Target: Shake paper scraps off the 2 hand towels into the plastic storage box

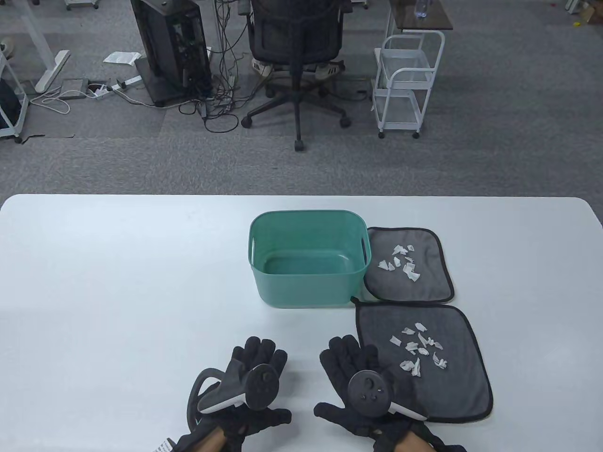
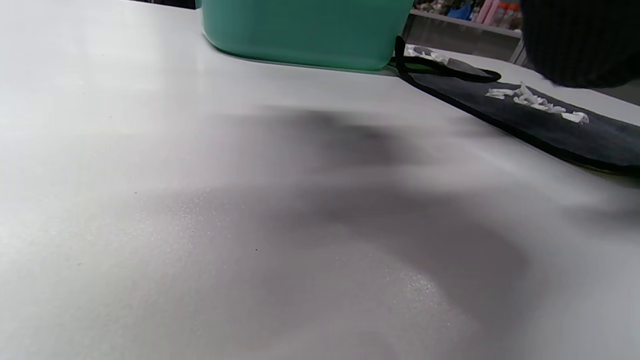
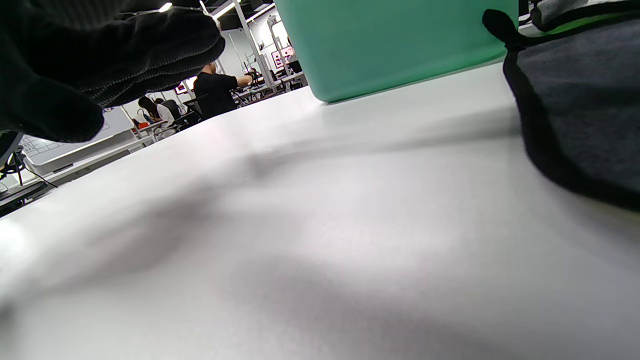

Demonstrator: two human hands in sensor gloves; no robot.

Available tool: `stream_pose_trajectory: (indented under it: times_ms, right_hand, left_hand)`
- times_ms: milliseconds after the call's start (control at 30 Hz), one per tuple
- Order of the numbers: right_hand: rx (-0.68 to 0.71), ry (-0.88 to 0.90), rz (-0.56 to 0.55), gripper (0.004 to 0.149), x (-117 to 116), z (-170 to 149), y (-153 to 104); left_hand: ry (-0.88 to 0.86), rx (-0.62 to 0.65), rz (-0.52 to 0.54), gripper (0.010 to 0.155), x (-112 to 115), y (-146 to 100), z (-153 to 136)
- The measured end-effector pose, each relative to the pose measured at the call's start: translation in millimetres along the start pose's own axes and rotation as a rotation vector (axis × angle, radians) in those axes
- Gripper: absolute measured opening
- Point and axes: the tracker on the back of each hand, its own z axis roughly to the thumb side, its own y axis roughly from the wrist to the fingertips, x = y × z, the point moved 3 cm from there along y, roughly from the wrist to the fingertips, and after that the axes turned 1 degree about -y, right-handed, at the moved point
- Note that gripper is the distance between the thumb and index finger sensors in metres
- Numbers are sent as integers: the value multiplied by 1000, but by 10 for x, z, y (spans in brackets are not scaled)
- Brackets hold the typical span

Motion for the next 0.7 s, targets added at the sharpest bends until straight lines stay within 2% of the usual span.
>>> stream_pose_trajectory:
  times_ms: [267, 367, 500, 567, 633, 700]
  right_hand:
    - [-45, 41, -63, 92, 173, -119, -46]
    - [-118, 108, -121, 86, 326, -307, -89]
    - [-300, 122, -171, 78, 494, -636, -215]
    - [-388, 59, -117, 74, 479, -738, -236]
    - [-494, -84, 43, 71, 371, -833, -209]
    - [-535, -169, 144, 71, 239, -857, -163]
  left_hand:
    - [-17, -44, 14, 98, -21, 7, -93]
    - [-23, -74, 43, 95, -67, -8, -148]
    - [-66, -80, 61, 92, -104, -28, -199]
    - [-69, -80, 55, 91, -99, -24, -205]
    - [-65, -79, 33, 91, -71, 2, -201]
    - [-66, -77, 13, 91, -40, 24, -193]
